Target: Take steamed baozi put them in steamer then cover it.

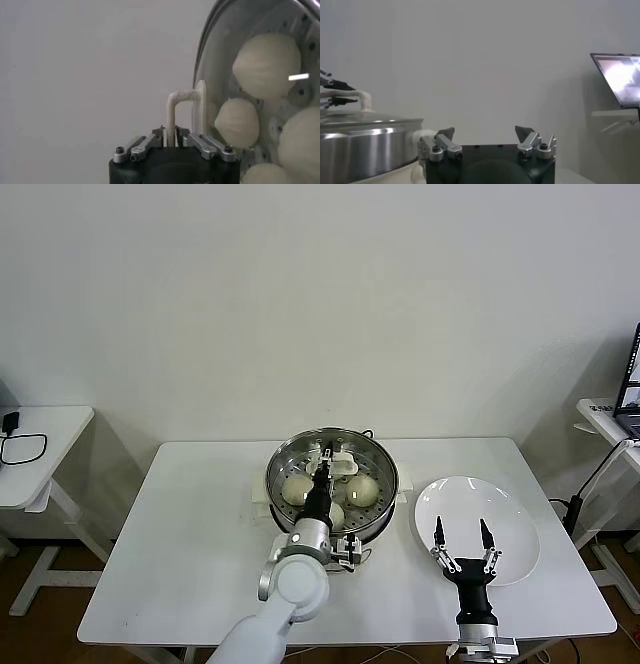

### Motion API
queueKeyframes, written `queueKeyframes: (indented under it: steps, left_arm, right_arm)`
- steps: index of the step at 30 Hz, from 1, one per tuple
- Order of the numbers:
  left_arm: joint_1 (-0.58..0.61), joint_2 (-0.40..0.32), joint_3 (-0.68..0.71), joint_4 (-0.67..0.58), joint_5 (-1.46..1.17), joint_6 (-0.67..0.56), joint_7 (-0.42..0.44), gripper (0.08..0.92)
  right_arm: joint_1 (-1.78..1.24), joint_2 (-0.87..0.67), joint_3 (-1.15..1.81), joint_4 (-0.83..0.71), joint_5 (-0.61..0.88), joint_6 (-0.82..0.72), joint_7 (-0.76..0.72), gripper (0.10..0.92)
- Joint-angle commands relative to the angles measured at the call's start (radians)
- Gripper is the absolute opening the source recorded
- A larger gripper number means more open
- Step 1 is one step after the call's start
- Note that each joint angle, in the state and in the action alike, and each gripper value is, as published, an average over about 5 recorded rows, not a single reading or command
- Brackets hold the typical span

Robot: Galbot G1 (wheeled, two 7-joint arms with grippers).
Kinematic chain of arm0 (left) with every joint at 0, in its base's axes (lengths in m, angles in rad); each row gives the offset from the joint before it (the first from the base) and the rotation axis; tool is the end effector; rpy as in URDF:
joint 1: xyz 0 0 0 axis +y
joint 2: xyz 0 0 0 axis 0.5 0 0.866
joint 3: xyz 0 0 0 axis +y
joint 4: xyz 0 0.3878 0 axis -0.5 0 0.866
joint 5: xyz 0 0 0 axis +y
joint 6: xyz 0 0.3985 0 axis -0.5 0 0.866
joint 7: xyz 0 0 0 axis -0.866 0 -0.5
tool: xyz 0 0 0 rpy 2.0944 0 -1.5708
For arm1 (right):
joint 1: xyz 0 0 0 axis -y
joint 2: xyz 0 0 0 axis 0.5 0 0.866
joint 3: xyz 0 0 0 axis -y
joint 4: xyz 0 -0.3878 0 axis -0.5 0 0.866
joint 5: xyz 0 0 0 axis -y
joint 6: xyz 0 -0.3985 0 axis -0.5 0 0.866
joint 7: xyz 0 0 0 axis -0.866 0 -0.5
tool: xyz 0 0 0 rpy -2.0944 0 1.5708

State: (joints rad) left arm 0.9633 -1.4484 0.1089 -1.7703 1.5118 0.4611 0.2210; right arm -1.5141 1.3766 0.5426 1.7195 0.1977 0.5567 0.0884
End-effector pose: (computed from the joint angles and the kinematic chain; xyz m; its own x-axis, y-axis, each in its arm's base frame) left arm 0.3420 -0.1915 -0.3071 -0.9825 0.1862 0.0075 0.0082 0.0031 1.0000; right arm 0.2073 -0.0708 -0.4641 -0.9684 0.0812 -0.2356 0.0771 0.9967 0.0268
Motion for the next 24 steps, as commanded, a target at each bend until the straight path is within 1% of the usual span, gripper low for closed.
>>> queueKeyframes:
  steps: [1,5,7,9,12,14,17,20,24]
  left_arm:
    - [0.103,0.051,0.011,-0.144,-0.014,-0.005,-0.001,0.471]
    - [0.169,0.076,0.007,-0.23,-0.05,-0.006,-0.031,0.593]
    - [0.203,0.084,-0.005,-0.281,-0.084,-0.01,-0.059,0.632]
    - [0.242,0.09,-0.024,-0.332,-0.14,-0.024,-0.117,0.678]
    - [0.317,0.088,-0.081,-0.404,-0.288,-0.1,-0.246,0.756]
    - [0.375,0.082,-0.134,-0.448,-0.456,-0.182,-0.334,0.797]
    - [0.459,0.08,-0.209,-0.506,-0.787,-0.288,-0.418,0.819]
    - [0.521,0.067,-0.302,-0.523,-1.054,-0.374,-0.431,0.822]
    - [0.563,0.012,-0.448,-0.478,-1.231,-0.461,-0.383,0.823]
  right_arm:
    - [0.001,-0.003,-0.001,-0.006,0.0,0.002,-0.001,0.823]
    - [0.004,-0.007,-0.002,-0.018,0.0,0.006,-0.001,0.823]
    - [0.006,-0.008,-0.002,-0.022,0.0,0.007,-0.001,0.823]
    - [0.006,-0.009,-0.003,-0.023,0.0,0.008,-0.001,0.823]
    - [0.006,-0.01,-0.002,-0.022,0.001,0.007,-0.001,0.823]
    - [0.005,-0.012,-0.001,-0.017,0.001,0.004,-0.001,0.823]
    - [0.0,-0.015,0.003,0.0,0.003,-0.012,0.0,0.823]
    - [-0.014,-0.021,0.011,0.044,0.01,-0.063,0.001,0.823]
    - [-0.04,-0.029,0.028,0.125,0.021,-0.159,-0.001,0.823]
